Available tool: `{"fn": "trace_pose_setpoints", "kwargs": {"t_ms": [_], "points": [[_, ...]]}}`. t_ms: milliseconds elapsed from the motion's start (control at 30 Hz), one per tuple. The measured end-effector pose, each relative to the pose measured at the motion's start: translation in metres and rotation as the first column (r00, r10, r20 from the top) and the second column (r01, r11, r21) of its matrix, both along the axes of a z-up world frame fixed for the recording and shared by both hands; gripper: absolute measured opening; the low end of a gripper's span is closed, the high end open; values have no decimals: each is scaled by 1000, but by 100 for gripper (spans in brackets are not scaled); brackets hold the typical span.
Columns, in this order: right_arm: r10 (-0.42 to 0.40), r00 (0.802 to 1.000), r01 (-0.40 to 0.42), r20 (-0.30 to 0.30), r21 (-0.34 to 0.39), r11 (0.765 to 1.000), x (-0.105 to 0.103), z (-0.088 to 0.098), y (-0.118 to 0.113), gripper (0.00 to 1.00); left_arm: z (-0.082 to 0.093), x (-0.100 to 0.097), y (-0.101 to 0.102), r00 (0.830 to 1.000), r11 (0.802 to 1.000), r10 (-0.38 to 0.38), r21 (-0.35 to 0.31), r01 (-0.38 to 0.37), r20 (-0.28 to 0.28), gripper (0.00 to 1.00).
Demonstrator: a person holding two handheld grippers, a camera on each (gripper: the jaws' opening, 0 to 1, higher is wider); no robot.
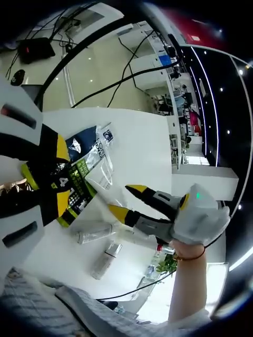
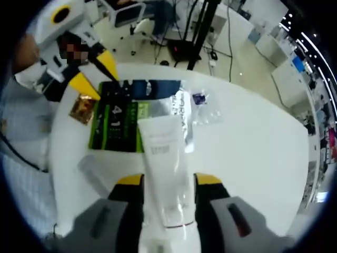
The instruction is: Arrange the skincare products in the storage area until every visible bottle or jar stands upright without overlapping.
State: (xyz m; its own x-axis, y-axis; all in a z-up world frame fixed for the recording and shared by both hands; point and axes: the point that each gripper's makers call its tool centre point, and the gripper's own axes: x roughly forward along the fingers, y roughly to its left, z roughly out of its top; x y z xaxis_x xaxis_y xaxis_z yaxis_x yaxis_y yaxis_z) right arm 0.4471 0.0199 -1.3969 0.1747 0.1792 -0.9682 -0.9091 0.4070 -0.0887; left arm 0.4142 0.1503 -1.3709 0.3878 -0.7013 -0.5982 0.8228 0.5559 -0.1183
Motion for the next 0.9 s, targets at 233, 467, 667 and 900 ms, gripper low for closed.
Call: {"fn": "trace_pose_setpoints", "kwargs": {"t_ms": [233, 467, 667, 900], "points": [[12, 1000, -13, -6, -29, 1000, 2, -7, -4, 31, -2, 0, -2, 1000, 1000, -4, -10, 4, -24, 19], [24, 1000, -24, -11, -35, 999, -1, -8, -4, 30, -4, 0, -7, 999, 999, -9, -33, 8, -53, 19], [71, 997, -68, 38, -82, 994, -2, -7, -2, 28, -3, 0, -7, 998, 998, -4, -59, 0, -60, 20], [96, 989, -88, 114, -77, 993, -5, 3, 2, 28, -1, 0, -9, 995, 992, 18, -120, -29, -95, 21]]}}
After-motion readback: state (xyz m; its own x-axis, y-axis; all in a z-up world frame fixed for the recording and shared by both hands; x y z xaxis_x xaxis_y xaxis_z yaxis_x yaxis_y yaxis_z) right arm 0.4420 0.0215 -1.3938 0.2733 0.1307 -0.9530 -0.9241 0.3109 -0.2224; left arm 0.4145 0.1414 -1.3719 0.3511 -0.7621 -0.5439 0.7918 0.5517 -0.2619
